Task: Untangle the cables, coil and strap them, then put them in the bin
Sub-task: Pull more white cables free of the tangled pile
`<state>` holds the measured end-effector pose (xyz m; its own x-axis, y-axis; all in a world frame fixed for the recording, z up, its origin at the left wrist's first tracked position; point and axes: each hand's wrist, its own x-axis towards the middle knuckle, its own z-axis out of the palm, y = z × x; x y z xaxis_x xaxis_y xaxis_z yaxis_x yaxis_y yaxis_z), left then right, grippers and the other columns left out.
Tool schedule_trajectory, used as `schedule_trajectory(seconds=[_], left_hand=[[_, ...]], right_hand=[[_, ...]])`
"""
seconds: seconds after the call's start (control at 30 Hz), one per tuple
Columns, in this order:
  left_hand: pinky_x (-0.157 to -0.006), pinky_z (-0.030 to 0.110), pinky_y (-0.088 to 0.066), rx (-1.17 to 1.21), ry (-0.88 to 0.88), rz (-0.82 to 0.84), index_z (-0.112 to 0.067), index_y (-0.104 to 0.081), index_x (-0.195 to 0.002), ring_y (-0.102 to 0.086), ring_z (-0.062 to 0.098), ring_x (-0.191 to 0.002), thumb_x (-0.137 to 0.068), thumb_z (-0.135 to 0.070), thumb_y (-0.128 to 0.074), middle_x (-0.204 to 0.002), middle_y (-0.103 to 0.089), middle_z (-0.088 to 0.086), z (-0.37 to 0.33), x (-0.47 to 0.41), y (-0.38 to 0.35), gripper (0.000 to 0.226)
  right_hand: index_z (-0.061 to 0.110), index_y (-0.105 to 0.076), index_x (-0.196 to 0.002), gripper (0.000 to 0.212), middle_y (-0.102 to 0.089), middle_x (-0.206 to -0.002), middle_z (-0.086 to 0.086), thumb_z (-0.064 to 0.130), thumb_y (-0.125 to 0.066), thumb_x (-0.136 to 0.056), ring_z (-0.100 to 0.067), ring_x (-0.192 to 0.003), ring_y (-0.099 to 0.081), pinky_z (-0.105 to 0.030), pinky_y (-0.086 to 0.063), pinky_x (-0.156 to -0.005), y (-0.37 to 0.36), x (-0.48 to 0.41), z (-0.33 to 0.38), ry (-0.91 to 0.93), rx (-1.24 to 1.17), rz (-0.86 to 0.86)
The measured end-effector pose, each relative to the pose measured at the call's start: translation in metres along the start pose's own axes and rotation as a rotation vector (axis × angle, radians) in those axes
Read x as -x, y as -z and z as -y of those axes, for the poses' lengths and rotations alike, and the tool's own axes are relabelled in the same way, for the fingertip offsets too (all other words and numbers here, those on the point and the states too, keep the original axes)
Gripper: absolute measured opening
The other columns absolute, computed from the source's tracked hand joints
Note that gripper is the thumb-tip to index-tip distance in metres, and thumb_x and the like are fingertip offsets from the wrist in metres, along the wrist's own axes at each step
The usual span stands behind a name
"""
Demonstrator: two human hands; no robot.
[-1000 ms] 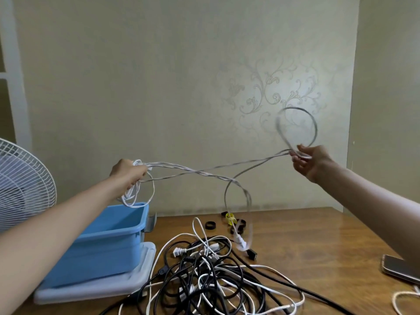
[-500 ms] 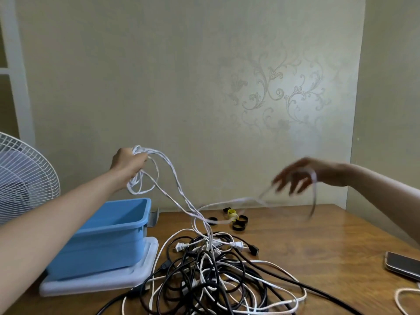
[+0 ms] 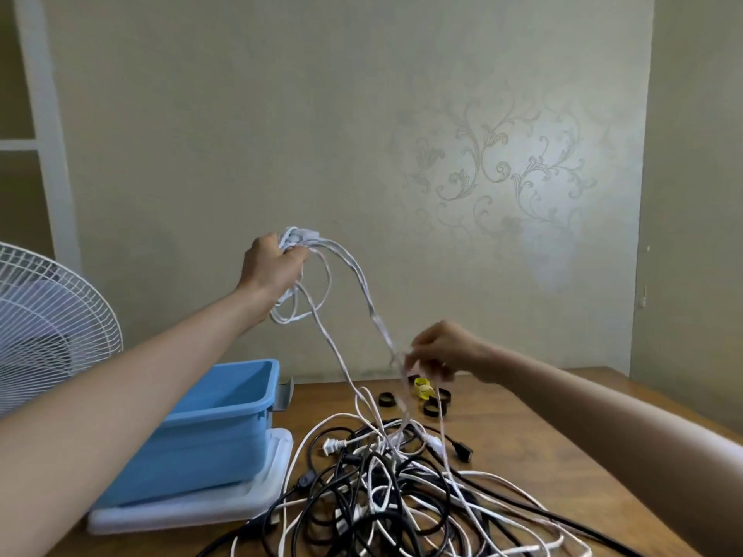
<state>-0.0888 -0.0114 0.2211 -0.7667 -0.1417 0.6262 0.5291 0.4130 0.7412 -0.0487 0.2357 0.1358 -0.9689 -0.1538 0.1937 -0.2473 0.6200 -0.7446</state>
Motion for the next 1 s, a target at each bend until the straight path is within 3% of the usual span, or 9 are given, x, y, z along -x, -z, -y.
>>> schedule_trajectory(seconds=[0.1, 0.23, 0.37, 0.47, 0.63, 0.73, 0.83, 0.93, 1.0], left_hand=[[-0.06, 0.029, -0.037, -0.207, 0.075, -0.019, -0.008, -0.057, -0.073, -0.046, 0.026, -0.063, -0.074, -0.025, -0.056, -0.071, -0.056, 0.011, 0.018, -0.002, 0.017, 0.017], [-0.057, 0.028, -0.034, -0.296, 0.175, 0.004, -0.006, -0.055, -0.069, -0.042, 0.024, -0.055, -0.08, -0.014, -0.057, -0.065, -0.053, 0.011, 0.045, 0.004, 0.021, 0.014], [-0.054, 0.027, -0.032, -0.25, 0.219, -0.047, -0.005, -0.068, -0.086, -0.049, 0.03, -0.062, -0.08, -0.013, -0.058, -0.075, -0.061, 0.019, 0.054, 0.001, 0.019, 0.014], [-0.061, 0.029, -0.038, -0.142, 0.291, -0.18, -0.002, -0.068, -0.099, -0.064, 0.042, -0.089, -0.079, -0.013, -0.059, -0.097, -0.068, 0.024, 0.052, -0.004, 0.01, 0.024], [-0.074, 0.034, -0.047, -0.126, 0.333, -0.378, -0.005, -0.066, -0.107, -0.062, 0.039, -0.092, -0.081, -0.014, -0.053, -0.102, -0.067, 0.018, 0.051, -0.002, 0.007, 0.03], [-0.067, 0.035, -0.049, -0.139, 0.207, -0.305, -0.004, -0.066, -0.093, -0.06, 0.036, -0.075, -0.081, -0.015, -0.052, -0.085, -0.066, 0.017, 0.054, 0.001, 0.016, 0.021], [-0.047, 0.022, -0.034, -0.14, 0.169, -0.053, -0.005, -0.06, -0.063, -0.044, 0.024, -0.048, -0.074, -0.002, -0.055, -0.055, -0.056, 0.009, 0.047, 0.005, 0.021, 0.012], [-0.033, 0.012, -0.021, -0.088, 0.279, 0.279, -0.008, -0.059, -0.066, -0.03, 0.005, -0.03, -0.075, 0.005, -0.062, -0.056, -0.052, 0.006, 0.028, 0.019, 0.004, 0.016], [-0.031, 0.011, -0.017, -0.021, 0.375, 0.482, -0.009, -0.053, -0.071, -0.025, 0.003, -0.031, -0.081, 0.004, -0.059, -0.055, -0.045, 0.003, 0.017, 0.027, -0.012, 0.018]], right_hand=[[0.009, -0.057, -0.07, 0.029, -0.044, -0.038, 0.003, 0.007, -0.047, -0.097, -0.004, -0.028, -0.034, -0.012, -0.026, -0.03, 0.05, -0.004, -0.012, -0.057, -0.629, -0.395], [0.014, -0.041, -0.073, 0.031, -0.033, -0.031, 0.008, 0.009, -0.032, -0.103, -0.001, -0.022, -0.024, -0.01, -0.019, -0.027, 0.11, 0.002, -0.041, -0.047, -1.204, -0.661], [0.012, -0.042, -0.073, 0.037, -0.029, -0.029, 0.009, 0.024, -0.029, -0.106, -0.002, -0.023, -0.023, -0.011, -0.018, -0.029, 0.13, 0.011, -0.064, -0.054, -1.296, -0.893], [0.015, -0.037, -0.068, 0.041, -0.027, -0.027, 0.009, 0.029, -0.029, -0.106, -0.002, -0.022, -0.023, -0.014, -0.019, -0.029, 0.131, 0.009, -0.078, -0.086, -1.366, -0.993], [0.016, -0.041, -0.068, 0.038, -0.047, -0.046, 0.006, 0.022, -0.032, -0.105, -0.003, -0.026, -0.039, -0.017, -0.035, -0.039, 0.13, 0.012, -0.072, -0.105, -1.366, -1.062], [0.014, -0.045, -0.069, 0.033, -0.035, -0.032, 0.007, 0.017, -0.043, -0.102, -0.005, -0.025, -0.029, -0.015, -0.027, -0.031, 0.141, 0.008, -0.059, -0.059, -1.405, -0.98], [0.011, -0.06, -0.083, 0.015, -0.03, -0.035, 0.007, 0.008, -0.05, -0.094, -0.003, -0.029, -0.022, -0.013, -0.019, -0.028, 0.134, 0.014, -0.043, -0.012, -0.928, -0.636], [0.001, -0.068, -0.095, 0.02, -0.021, -0.036, 0.008, 0.009, -0.05, -0.09, -0.004, -0.033, -0.017, -0.014, -0.015, -0.03, 0.101, 0.021, -0.012, 0.053, -0.58, -0.308], [0.0, -0.068, -0.102, 0.025, -0.022, -0.038, 0.009, 0.013, -0.048, -0.094, -0.004, -0.034, -0.016, -0.016, -0.016, -0.033, 0.081, 0.019, 0.01, 0.079, -0.48, -0.148]])
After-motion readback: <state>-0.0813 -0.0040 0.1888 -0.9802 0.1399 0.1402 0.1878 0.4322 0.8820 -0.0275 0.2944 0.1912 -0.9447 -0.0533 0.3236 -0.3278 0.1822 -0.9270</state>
